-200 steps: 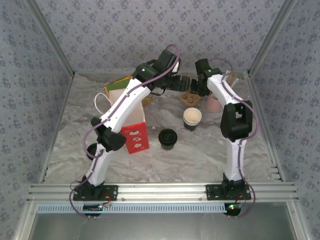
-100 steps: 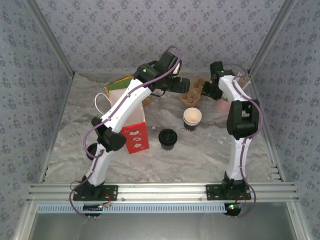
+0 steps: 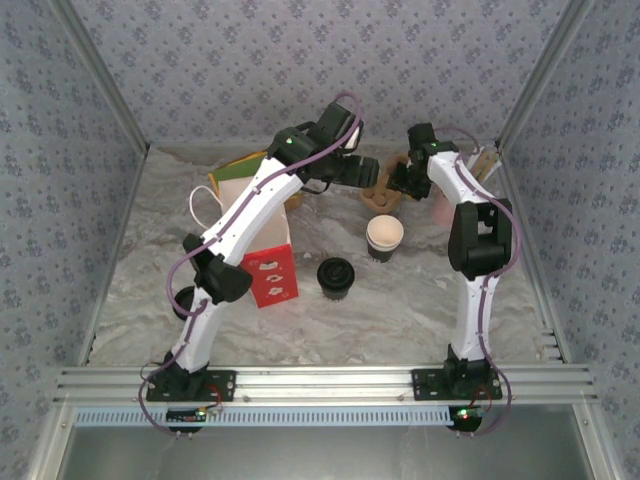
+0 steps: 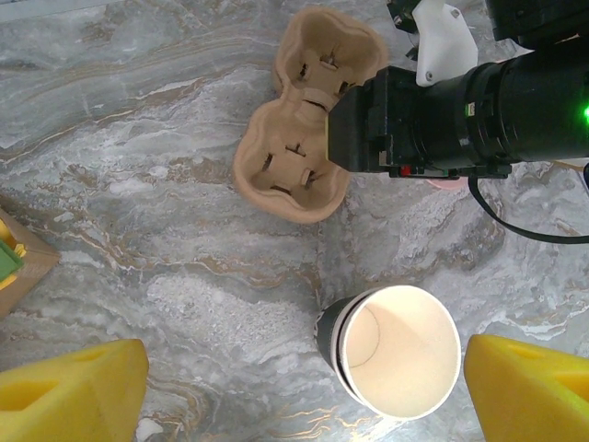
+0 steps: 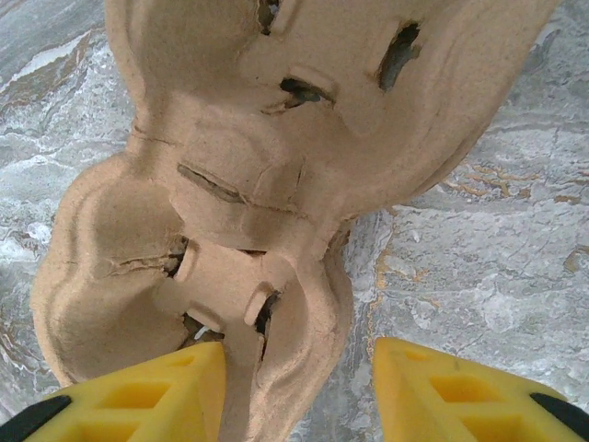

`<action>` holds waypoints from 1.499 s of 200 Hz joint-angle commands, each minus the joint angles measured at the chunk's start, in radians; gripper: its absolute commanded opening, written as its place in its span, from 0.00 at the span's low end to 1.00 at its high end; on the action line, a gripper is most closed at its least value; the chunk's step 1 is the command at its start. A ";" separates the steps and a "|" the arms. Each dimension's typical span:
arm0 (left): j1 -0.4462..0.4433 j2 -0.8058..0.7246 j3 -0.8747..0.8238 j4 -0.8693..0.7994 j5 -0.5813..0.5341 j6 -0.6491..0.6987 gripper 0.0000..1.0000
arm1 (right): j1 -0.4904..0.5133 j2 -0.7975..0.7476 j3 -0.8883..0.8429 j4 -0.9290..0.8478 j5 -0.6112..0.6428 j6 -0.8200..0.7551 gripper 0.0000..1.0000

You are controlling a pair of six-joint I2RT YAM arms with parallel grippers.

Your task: Pack the takeout coffee

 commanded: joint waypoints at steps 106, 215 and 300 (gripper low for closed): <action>-0.068 0.037 -0.029 -0.007 -0.089 -0.124 0.88 | 0.086 0.064 0.050 -0.060 -0.001 -0.132 0.32; -0.021 -0.007 -0.133 -0.018 -0.193 -0.209 0.86 | 0.050 -0.017 -0.004 -0.073 0.085 -0.195 0.26; -0.020 0.017 -0.132 0.005 -0.136 -0.179 0.85 | 0.036 -0.018 0.018 -0.066 0.042 -0.184 0.30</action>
